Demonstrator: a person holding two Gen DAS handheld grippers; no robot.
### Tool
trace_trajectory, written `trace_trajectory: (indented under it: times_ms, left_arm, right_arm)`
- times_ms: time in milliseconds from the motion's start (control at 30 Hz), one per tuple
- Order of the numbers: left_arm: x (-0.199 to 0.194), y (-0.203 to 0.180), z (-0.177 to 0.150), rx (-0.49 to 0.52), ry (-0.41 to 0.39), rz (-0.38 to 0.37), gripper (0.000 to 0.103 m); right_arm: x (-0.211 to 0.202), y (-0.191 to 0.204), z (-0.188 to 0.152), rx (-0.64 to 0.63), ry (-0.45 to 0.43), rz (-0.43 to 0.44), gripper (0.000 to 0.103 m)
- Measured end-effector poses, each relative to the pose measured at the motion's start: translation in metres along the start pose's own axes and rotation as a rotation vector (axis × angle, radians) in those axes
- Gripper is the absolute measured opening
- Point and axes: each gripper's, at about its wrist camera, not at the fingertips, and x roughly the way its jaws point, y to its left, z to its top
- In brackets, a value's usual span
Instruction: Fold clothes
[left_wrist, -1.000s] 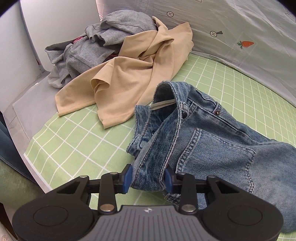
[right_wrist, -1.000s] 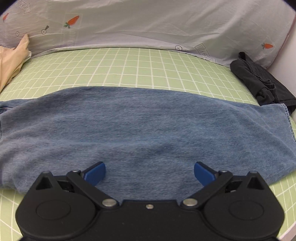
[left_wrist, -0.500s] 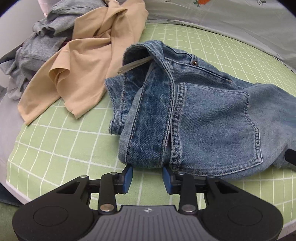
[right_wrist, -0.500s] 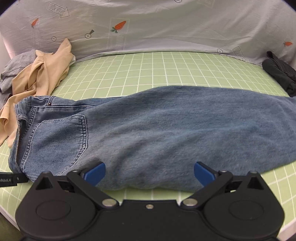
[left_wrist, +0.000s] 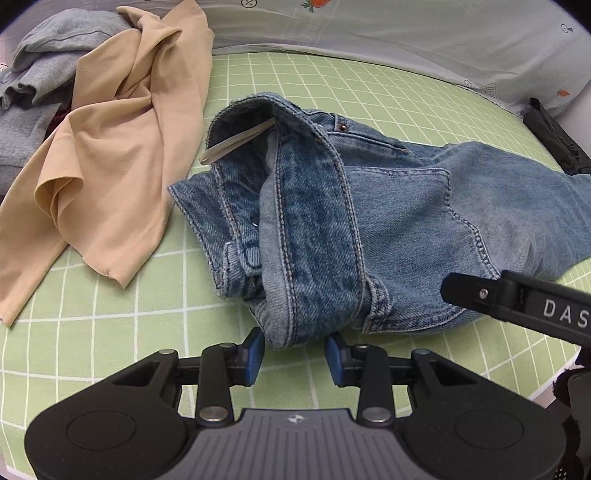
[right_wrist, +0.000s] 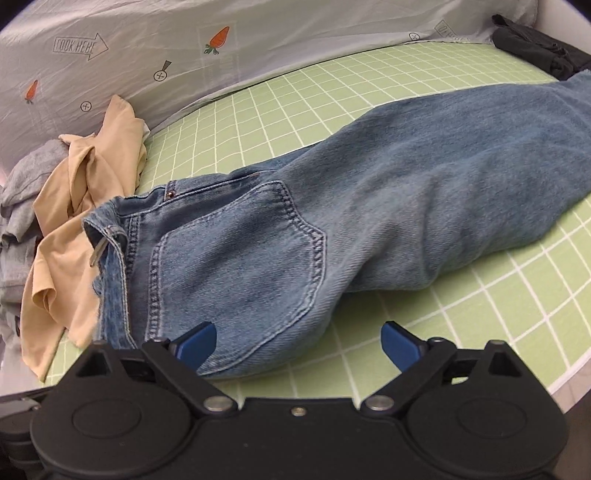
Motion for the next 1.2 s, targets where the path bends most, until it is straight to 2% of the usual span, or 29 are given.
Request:
trace_trajectory:
  times_ms: [33,100,200,267,333,367,400,500,633,833,1033,1200]
  left_arm:
    - [-0.001,0.001,-0.001,0.006,-0.003,-0.008,0.038]
    - [-0.001,0.003,-0.001,0.014,-0.002,-0.019,0.038]
    - [0.002,0.005,0.003,0.014,0.025,-0.011,0.039]
    - [0.002,0.009,0.006,0.011,0.037,-0.015,0.04]
    - [0.001,0.013,0.01,-0.001,0.03,-0.015,0.04]
    - [0.001,0.015,0.012,-0.007,0.026,-0.014,0.04]
    - [0.001,0.018,0.014,-0.013,0.022,-0.014,0.04]
    - [-0.002,0.028,0.02,-0.046,-0.004,-0.004,0.04]
    - [-0.004,0.045,0.025,-0.147,-0.005,-0.012,0.04]
    - [-0.009,0.048,0.019,-0.176,0.0,0.041,0.039]
    - [-0.019,0.059,0.017,-0.195,-0.017,0.093,0.039]
    - [-0.029,0.061,0.005,-0.207,-0.004,0.088,0.038]
  right_arm:
    - [0.003,0.003,0.0,0.01,0.006,0.005,0.092]
    - [0.008,0.009,0.0,0.03,0.019,0.016,0.078]
    - [0.015,0.017,0.0,0.06,0.038,0.033,0.062]
    - [0.014,0.02,0.003,0.029,0.028,0.039,0.055]
    - [0.012,0.023,0.007,-0.008,0.016,0.045,0.042]
    - [0.011,0.024,0.008,-0.026,0.01,0.048,0.029]
    - [0.01,0.026,0.01,-0.044,0.004,0.051,0.021]
    - [0.006,0.029,0.015,-0.099,-0.014,0.06,0.018]
    - [0.009,0.036,0.017,-0.171,-0.015,0.045,0.018]
    - [0.008,0.045,0.022,-0.215,0.034,0.019,0.022]
    - [-0.007,0.049,0.02,-0.231,0.032,0.029,0.027]
    - [-0.006,0.054,0.018,-0.239,0.033,0.037,0.034]
